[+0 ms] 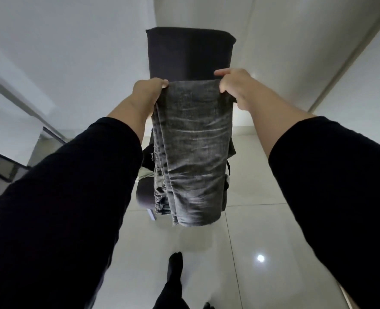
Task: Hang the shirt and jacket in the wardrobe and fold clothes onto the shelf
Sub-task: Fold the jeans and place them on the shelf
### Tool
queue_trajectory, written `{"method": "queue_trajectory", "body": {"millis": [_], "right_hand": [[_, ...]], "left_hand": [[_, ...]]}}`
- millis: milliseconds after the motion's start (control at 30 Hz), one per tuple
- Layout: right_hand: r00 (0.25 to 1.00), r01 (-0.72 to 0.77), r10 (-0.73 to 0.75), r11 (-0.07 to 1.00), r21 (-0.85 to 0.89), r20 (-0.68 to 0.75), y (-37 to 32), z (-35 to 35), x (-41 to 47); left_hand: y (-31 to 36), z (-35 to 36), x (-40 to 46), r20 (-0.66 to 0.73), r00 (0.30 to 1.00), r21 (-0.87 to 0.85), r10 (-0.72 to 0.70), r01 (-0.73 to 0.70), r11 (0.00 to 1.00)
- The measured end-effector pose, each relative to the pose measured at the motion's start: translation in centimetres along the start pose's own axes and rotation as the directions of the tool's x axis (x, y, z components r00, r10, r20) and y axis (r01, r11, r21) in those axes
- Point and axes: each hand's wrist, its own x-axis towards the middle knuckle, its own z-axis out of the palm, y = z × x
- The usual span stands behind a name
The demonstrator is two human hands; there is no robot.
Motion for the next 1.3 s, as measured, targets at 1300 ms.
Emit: {"method": "queue_trajectory", "body": {"millis": [1300], "right_hand": [[0.889, -0.418, 0.437, 0.896, 0.15, -0.136, 22.9, 11.1, 3.7]], "left_hand": [[-25.0, 3.8, 9.0, -0.165, 0.982, 0.294, -0.091, 0.137, 0.946]]}}
